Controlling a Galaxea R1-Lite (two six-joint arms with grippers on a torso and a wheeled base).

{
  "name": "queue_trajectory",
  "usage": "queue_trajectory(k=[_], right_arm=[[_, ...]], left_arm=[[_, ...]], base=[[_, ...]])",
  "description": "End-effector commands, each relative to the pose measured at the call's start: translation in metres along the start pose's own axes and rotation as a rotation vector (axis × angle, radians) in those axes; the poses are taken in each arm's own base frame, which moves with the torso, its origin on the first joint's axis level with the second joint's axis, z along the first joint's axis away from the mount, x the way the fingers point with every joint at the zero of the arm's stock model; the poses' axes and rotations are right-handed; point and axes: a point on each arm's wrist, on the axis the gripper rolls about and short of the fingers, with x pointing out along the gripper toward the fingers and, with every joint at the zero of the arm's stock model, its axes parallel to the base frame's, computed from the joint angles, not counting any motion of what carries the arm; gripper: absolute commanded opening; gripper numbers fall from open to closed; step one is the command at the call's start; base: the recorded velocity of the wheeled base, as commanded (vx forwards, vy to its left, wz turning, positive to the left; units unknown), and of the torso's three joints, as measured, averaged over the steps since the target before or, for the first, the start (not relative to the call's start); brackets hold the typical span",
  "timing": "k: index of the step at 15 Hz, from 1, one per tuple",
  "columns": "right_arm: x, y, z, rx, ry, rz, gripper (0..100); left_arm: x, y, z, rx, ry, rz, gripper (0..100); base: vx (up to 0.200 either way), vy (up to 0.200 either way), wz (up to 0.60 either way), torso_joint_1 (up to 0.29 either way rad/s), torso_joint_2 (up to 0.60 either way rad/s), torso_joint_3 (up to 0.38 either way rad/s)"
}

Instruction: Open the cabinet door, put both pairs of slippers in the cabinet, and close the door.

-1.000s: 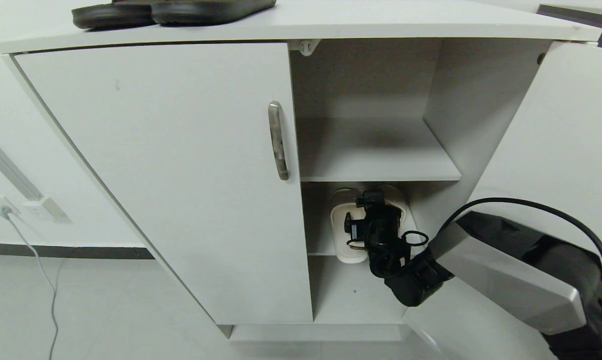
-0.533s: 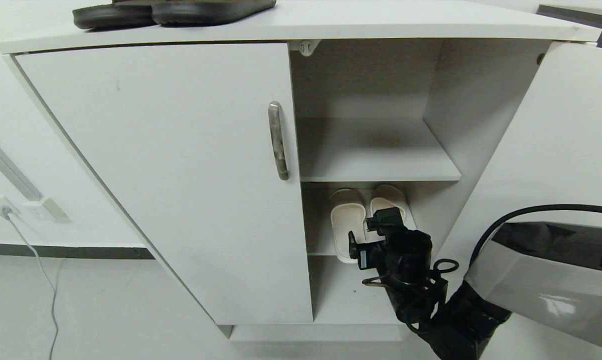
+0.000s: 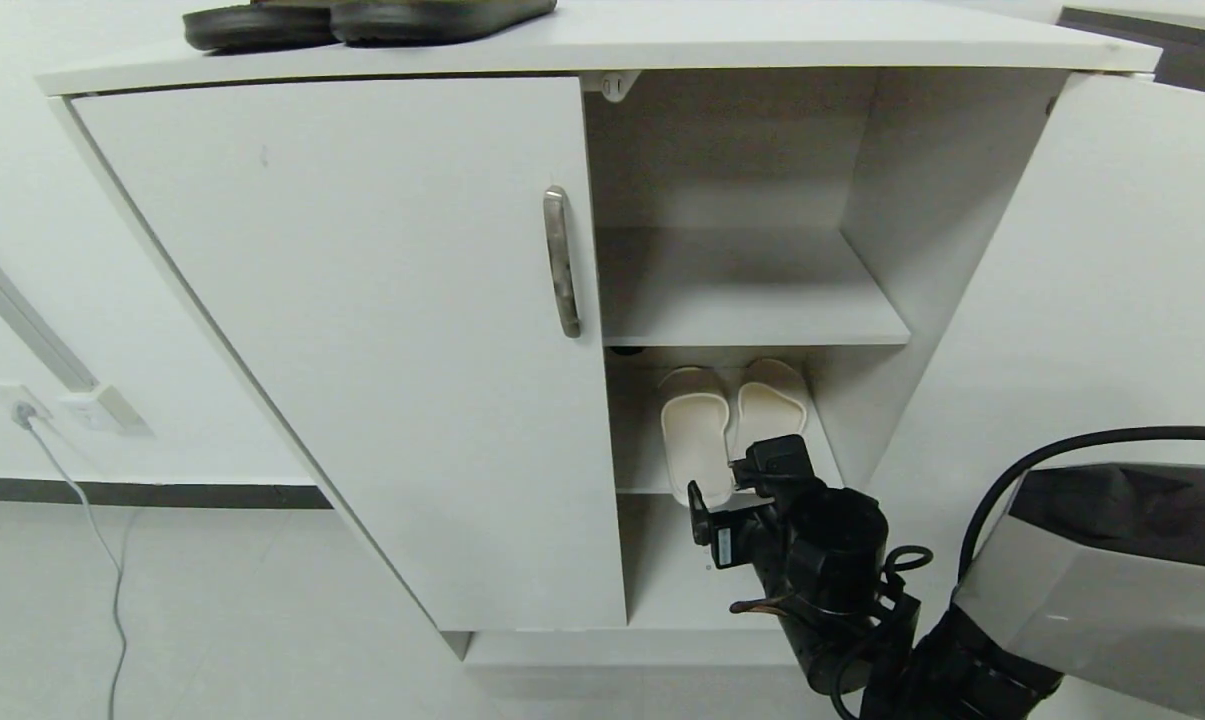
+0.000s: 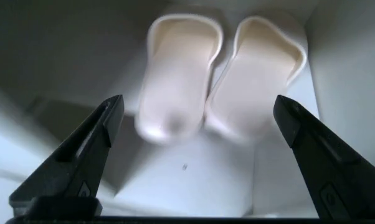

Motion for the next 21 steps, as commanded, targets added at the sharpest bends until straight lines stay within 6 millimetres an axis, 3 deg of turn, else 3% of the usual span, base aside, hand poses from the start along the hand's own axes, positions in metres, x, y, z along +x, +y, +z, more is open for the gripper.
queue_trajectory(k=[1,5,14,21], right_arm=[[-0.0003,-0.0002,0.0004,0.000,-0.001,0.001,100],[-0.0015,-0.0010,-0.0004,0.003,-0.002,0.001,100],[-0.0012,-0.0001,-0.0009,0.003,-0.002,0.004,100],[-0.0009,-0.0005,-0.0010,0.002,-0.001,0.002,100]], left_arm=[[0.0003,0.0000,0.0000,0.001,0.003,-0.002,0],[0.0001,0.0000,-0.0001,0.002,0.002,-0.002,0],[0.0001,0.0000,-0.0001,0.002,0.002,-0.002,0],[0.0001,0.0000,-0.0001,0.002,0.002,0.000,0]], base=[[-0.200,0.000,0.00,-0.002,0.00,0.002],[-0.200,0.000,0.00,0.002,0.00,0.002],[0.000,0.000,0.00,0.000,0.00,0.000],[0.000,0.000,0.00,0.003,0.00,0.173]])
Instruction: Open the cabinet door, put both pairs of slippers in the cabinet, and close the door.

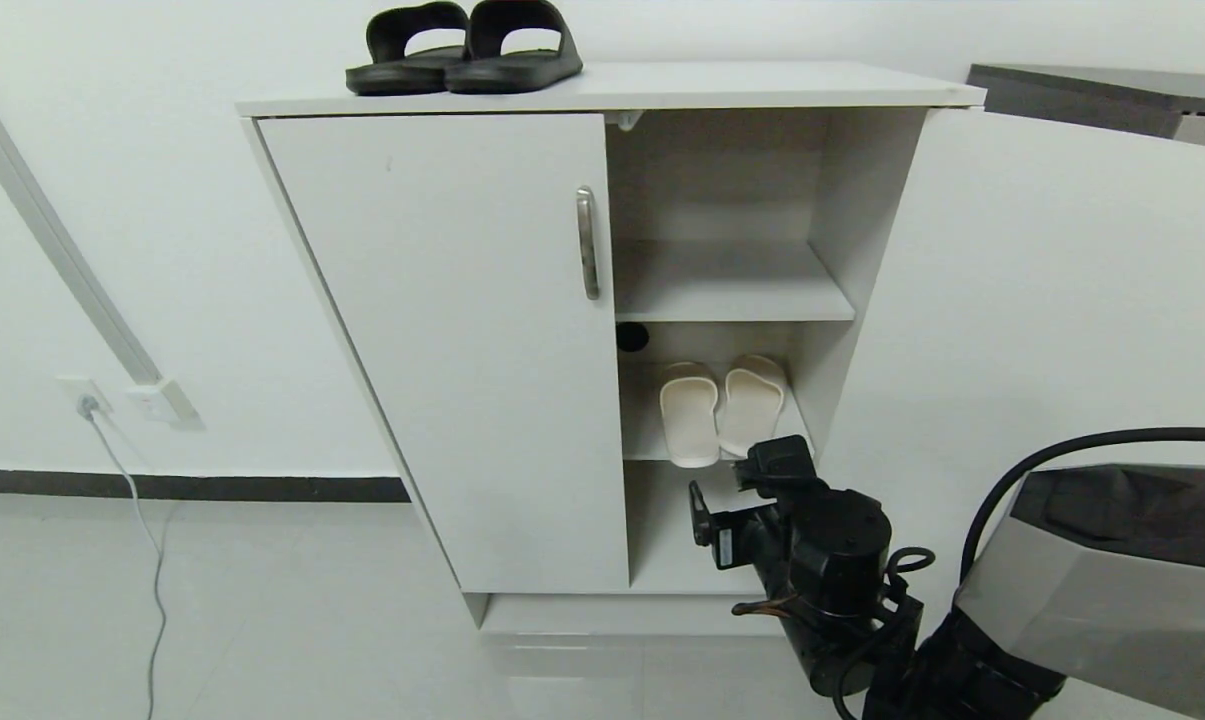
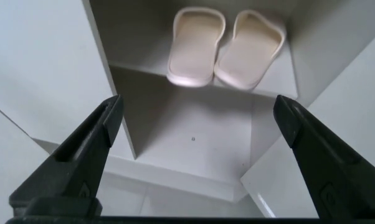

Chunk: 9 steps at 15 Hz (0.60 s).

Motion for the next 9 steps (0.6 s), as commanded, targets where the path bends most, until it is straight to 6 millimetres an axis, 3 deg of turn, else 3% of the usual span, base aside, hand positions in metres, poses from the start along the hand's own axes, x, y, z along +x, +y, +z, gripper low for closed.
queue_trajectory(k=[1,3,9], right_arm=[[0.0000,0.0001,-0.0009,-0.003,0.002,0.000,100],[-0.0003,-0.0001,-0.0020,-0.005,0.006,0.002,100],[-0.0011,-0.0008,-0.0003,-0.006,0.002,0.000,100]], left_arm=[[0.0000,0.0000,0.0000,0.000,0.000,0.001,0],[0.0000,0.0000,0.0000,0.000,0.000,0.001,0],[0.0000,0.0000,0.0000,-0.003,0.000,0.001,0]], base=[[0.000,0.000,0.00,-0.002,0.00,0.203],[0.000,0.000,0.00,-0.002,0.00,0.149],[0.000,0.000,0.00,0.000,0.00,0.000]])
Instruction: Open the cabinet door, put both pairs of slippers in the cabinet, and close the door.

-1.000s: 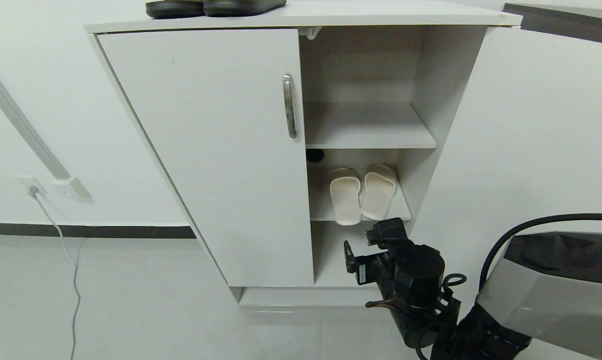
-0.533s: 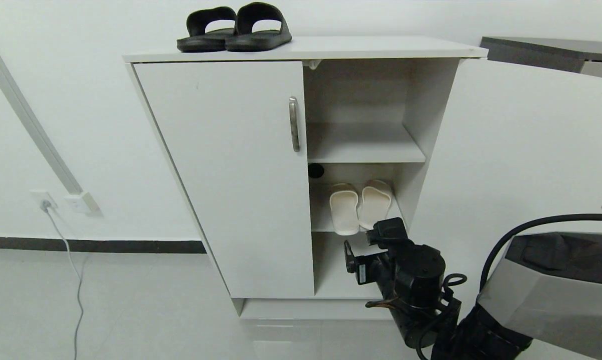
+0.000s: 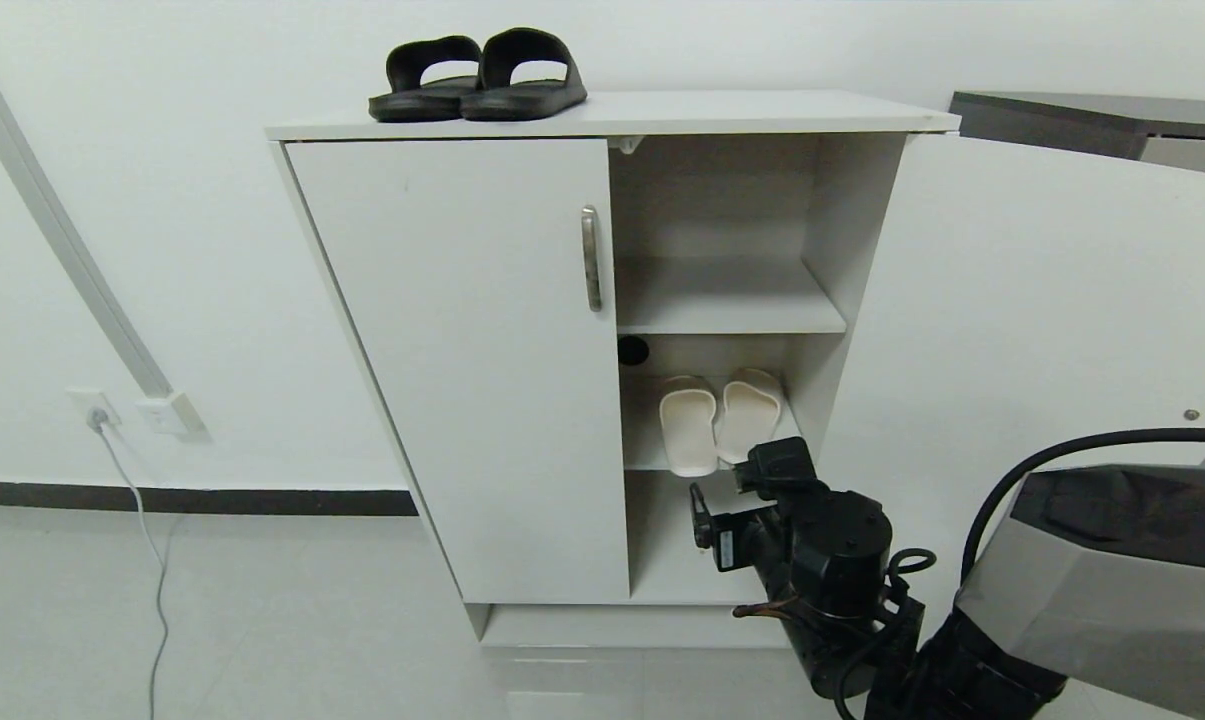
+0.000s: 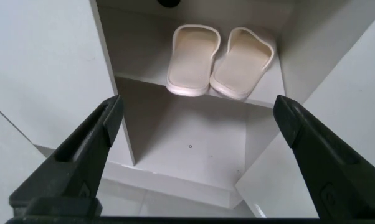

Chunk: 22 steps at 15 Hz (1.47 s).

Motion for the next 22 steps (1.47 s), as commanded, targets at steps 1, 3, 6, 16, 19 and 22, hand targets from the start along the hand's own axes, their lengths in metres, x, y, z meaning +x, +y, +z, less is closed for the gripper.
queue_trajectory(k=[1,3,6,16,19,22], right_arm=[[0.000,0.000,0.001,0.002,-0.003,0.002,100],[-0.001,0.001,0.001,0.002,-0.003,0.004,100],[-0.001,0.001,0.001,0.001,-0.002,0.005,100],[-0.008,0.005,-0.002,-0.004,0.002,0.025,100],[-0.008,0.005,-0.002,-0.006,0.004,0.027,100],[-0.012,0.001,-0.007,-0.027,0.024,0.030,100]], left_arm=[[0.000,0.000,0.000,0.000,0.000,0.000,0],[0.000,0.000,0.000,-0.002,0.000,0.000,0],[0.000,0.000,0.000,-0.005,0.000,0.000,0],[0.000,0.000,0.000,-0.003,0.000,0.000,0],[0.000,0.000,0.000,-0.003,0.000,0.002,0],[0.000,0.000,0.000,-0.005,0.000,0.002,0]], base=[[0.000,0.000,0.00,0.000,0.00,0.000],[0.000,0.000,0.00,0.000,0.00,0.000],[0.000,0.200,0.00,0.004,0.00,0.004],[0.000,0.200,0.00,0.004,0.00,0.002],[0.000,0.200,0.00,0.002,0.00,0.005],[0.000,0.133,0.00,0.002,0.01,0.002]])
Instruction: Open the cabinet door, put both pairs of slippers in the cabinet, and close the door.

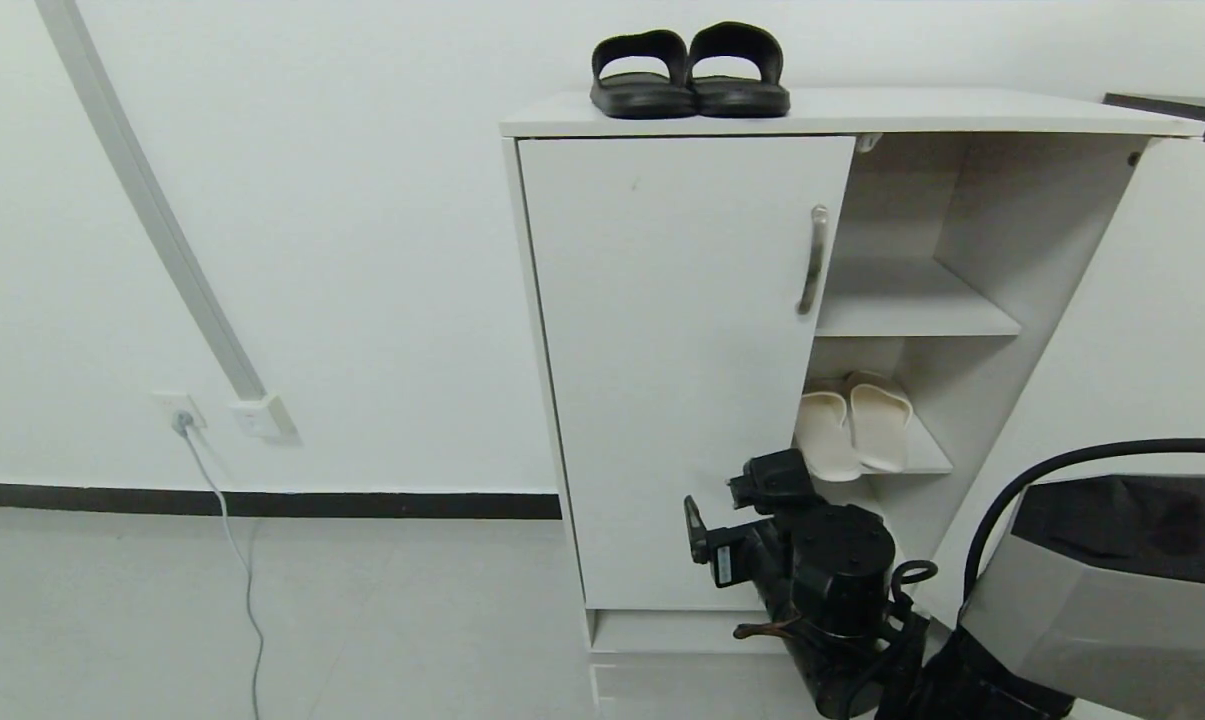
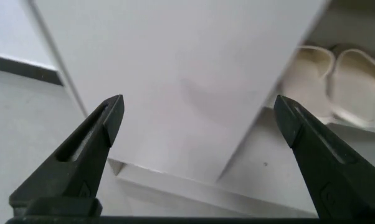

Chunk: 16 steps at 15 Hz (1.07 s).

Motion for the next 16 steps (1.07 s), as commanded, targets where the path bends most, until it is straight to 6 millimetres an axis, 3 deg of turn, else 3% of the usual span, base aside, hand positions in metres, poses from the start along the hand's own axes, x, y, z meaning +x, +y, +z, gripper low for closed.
queue_trajectory(k=[1,7,10,16], right_arm=[[-0.003,-0.004,-0.005,-0.013,0.007,0.015,100],[-0.009,-0.009,-0.010,-0.049,-0.012,0.126,100],[-0.005,-0.010,-0.020,-0.059,0.004,0.124,100],[-0.005,-0.009,-0.020,-0.061,0.003,0.138,100]], left_arm=[[0.000,0.000,0.000,0.000,0.000,0.001,0],[0.000,0.000,0.000,0.001,0.000,0.001,0],[0.000,0.001,0.000,0.003,0.002,0.028,0],[0.000,0.001,0.000,-0.001,0.002,0.028,0]], base=[[0.000,0.000,0.00,0.000,0.00,0.000],[0.000,0.000,0.00,0.000,0.00,0.000],[0.000,0.000,0.00,0.000,0.00,0.000],[0.000,0.000,0.00,0.000,0.00,0.000]])
